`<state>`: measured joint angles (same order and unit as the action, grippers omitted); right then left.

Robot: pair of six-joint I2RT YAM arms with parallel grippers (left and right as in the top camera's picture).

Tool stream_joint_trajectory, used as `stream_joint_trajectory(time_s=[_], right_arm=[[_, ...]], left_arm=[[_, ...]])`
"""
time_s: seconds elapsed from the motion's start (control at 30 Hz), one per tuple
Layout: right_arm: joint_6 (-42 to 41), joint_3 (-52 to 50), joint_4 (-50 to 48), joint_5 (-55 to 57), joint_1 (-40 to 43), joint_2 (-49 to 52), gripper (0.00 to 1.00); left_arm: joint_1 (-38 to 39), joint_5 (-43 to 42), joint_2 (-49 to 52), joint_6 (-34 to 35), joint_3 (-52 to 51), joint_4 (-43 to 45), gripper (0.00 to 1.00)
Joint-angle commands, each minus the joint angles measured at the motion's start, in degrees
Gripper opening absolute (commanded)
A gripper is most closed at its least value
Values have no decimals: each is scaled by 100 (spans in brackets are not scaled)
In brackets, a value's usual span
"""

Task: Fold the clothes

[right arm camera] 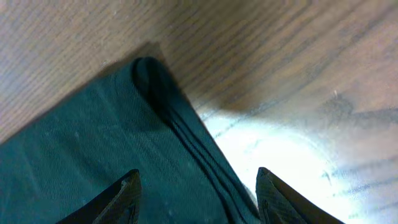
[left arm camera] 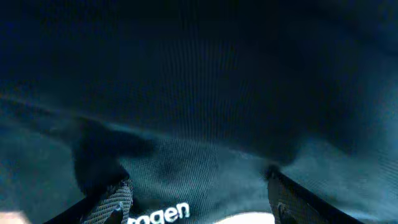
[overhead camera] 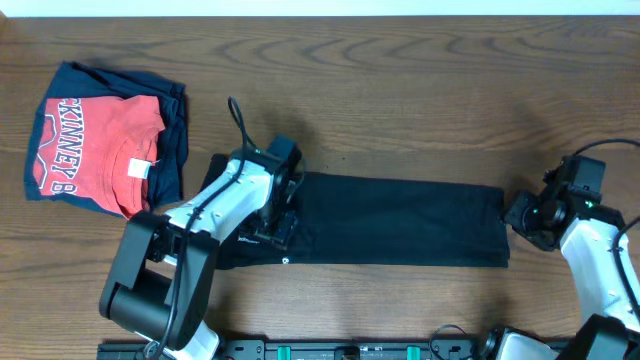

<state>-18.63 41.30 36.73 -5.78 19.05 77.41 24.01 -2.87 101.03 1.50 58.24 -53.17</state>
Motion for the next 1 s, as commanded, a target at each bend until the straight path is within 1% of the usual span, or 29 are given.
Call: stream_joint_trajectory(time_s=[0.0, 0.1, 0.2, 0.27, 0.43, 0.57, 0.67, 0.77, 0.9, 0.97], right_arm=[[330, -15, -271, -46, 39, 219, 59], [654, -48, -409, -79, 39, 470, 58], [992, -50, -332, -540, 39, 780, 50], [1204, -50, -243, -824, 39, 973, 49], [1259, -55, -15, -817, 39, 1362, 50], [1255, -61, -13, -817, 44, 1661, 46], [1261, -61, -48, -745, 79, 1810, 45], [1475, -59, -28, -800, 225, 1821, 48], [1615, -55, -131, -1537, 625, 1814, 48], [1615, -7, -162, -1930, 942, 1805, 49]], left_arm=[[-33, -57, -94, 9, -195, 105, 71], [-33, -57, -94, 9, -197, 105, 71], [-33, -59, -96, 9, -175, 83, 72], [-33, -68, -96, 9, -94, 9, 72], [-33, -269, -109, 7, 232, -293, 72], [-33, -273, -120, 7, 472, -496, 72], [-33, -273, -140, 7, 588, -610, 72], [-33, -273, -179, 7, 638, -691, 72], [-33, -273, -280, 4, 640, -719, 72], [-33, -271, -365, 4, 643, -717, 72]])
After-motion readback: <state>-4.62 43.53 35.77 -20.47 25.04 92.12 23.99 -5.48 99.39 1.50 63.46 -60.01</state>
